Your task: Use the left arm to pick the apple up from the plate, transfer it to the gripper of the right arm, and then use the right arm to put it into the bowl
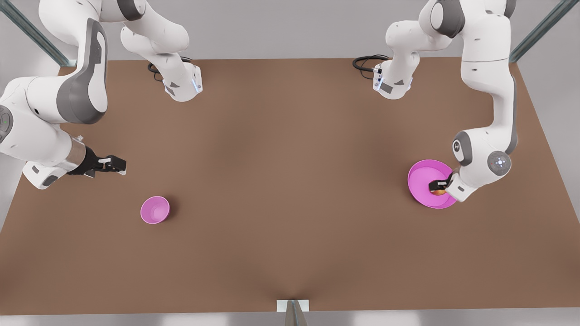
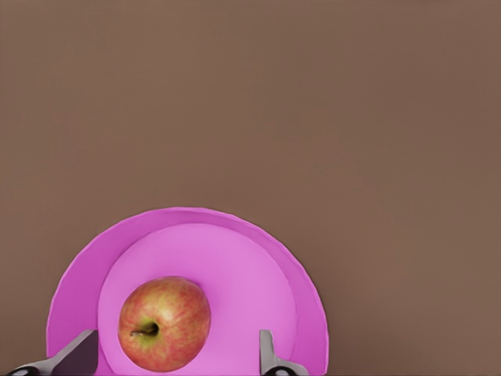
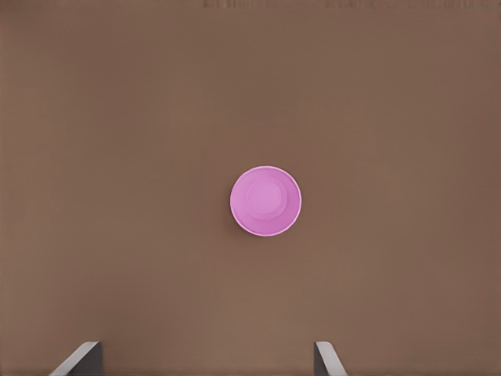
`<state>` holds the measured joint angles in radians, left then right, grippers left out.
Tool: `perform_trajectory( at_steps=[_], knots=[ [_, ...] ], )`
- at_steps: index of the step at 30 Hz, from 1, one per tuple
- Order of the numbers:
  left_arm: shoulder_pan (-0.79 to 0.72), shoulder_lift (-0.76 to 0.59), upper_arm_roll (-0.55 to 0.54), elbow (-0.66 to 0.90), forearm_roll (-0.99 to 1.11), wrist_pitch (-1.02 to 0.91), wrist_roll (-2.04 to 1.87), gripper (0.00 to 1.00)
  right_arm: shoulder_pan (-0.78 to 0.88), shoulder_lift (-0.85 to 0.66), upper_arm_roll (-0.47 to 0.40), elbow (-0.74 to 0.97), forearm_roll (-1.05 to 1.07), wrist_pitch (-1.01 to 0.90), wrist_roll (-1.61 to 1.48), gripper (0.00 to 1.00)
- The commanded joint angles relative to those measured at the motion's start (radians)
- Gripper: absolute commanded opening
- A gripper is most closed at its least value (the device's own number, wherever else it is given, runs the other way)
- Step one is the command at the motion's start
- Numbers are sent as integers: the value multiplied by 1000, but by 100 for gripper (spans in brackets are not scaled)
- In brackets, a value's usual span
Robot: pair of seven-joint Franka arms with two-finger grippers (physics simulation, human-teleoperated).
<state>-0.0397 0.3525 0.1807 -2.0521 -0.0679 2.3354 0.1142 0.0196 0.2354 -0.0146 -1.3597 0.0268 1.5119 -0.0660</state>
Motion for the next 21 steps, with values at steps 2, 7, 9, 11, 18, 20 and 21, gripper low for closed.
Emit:
perform_trajectory(
  at_steps=[2,7,9,11,18,20,21],
  knots=[
    [1,29,6,-13,-56,136,157,100,0,-1,-1,1,1,2,-11,100],
    [3,68,20,-28,-56,148,200,100,-1,-1,-1,1,1,2,-12,100],
    [3,91,32,-31,-55,156,209,100,-3,-1,-1,1,1,2,-12,100],
    [3,100,52,-36,-55,160,240,100,-6,1,-1,1,1,2,-14,100],
    [1,128,52,-48,-55,163,240,100,-9,2,-1,1,1,2,-20,100],
    [1,125,52,-59,-55,163,239,100,-9,4,1,2,1,2,-21,100],
    [1,125,52,-59,-55,163,239,100,-9,4,-1,2,1,2,-21,100]
  ],
)
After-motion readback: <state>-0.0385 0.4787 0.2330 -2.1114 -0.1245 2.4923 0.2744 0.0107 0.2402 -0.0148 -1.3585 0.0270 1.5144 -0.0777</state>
